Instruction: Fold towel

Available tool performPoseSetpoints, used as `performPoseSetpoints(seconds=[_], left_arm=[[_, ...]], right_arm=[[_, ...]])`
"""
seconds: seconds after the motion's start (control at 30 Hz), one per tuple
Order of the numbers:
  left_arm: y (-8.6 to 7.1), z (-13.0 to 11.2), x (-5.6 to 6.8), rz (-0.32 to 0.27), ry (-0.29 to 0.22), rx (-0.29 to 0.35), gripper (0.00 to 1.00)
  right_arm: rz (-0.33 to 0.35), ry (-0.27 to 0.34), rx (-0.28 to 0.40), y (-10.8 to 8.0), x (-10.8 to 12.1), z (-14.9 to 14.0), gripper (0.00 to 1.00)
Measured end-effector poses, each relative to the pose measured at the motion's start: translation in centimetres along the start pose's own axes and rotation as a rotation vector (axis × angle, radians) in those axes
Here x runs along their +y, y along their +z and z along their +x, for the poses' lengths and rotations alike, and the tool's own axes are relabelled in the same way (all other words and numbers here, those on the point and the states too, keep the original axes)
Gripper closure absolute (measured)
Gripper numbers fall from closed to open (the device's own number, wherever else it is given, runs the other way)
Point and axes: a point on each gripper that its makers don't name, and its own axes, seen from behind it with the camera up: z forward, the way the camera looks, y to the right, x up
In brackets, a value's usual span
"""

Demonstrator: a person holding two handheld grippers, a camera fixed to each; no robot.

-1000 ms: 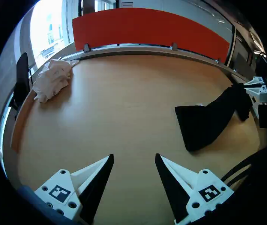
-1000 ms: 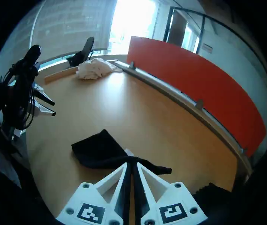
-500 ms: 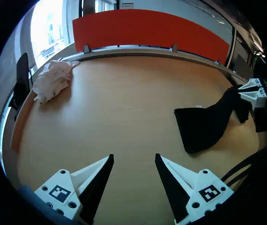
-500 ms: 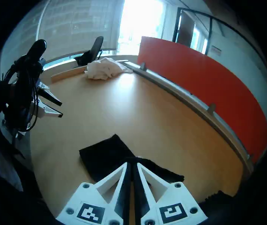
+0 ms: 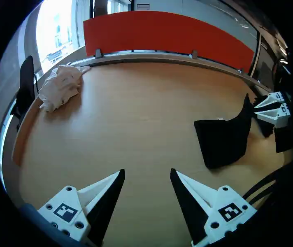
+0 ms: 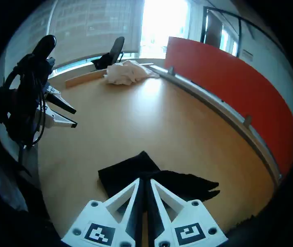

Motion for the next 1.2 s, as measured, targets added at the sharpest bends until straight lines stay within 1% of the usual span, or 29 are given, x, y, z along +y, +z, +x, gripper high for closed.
performPoseSetpoints(seconds=[0.13, 0.43, 0.5, 0.57, 0.63, 0.7, 0.77, 1.0, 1.2], left_arm=[[-0.1, -0.1, -0.6, 0.008, -0.009, 0.0, 0.19], [-0.8, -0.5, -2.5, 0.036, -0.035, 0.001, 0.19], [-0.9, -0.7, -3.0, 0.043, -0.043, 0.0, 0.19], [-1.1, -0.9, -3.4, 0.05, -0.05, -0.001, 0.19], [-1.1, -1.1, -3.8, 0.055, -0.055, -0.003, 0.19], [-1.2, -1.3, -4.0, 0.06, -0.06, -0.004, 0.19], [-1.2, -1.4, -4.1, 0.06, -0.062, -0.005, 0.19], [-1.2, -1.2, -3.7, 0.055, -0.058, -0.003, 0.19], [-1.1, -1.0, -3.3, 0.049, -0.052, -0.001, 0.19]], right_arm=[[0.024, -0.007, -0.009, 0.7, -0.8, 0.1, 0.95], [0.11, -0.028, -0.046, 3.2, -4.0, -0.4, 0.96], [0.123, -0.031, -0.06, 3.8, -4.5, -0.8, 0.92], [0.129, -0.027, -0.076, 4.4, -4.8, -1.3, 0.72], [0.128, -0.022, -0.087, 4.7, -4.8, -1.6, 0.53], [0.124, -0.016, -0.095, 4.9, -4.7, -2.0, 0.39], [0.123, -0.012, -0.098, 4.8, -4.6, -2.1, 0.35], [0.103, 0.002, -0.104, 4.4, -3.9, -2.8, 0.34], [0.089, 0.023, -0.119, 4.0, -3.6, -4.2, 0.34]])
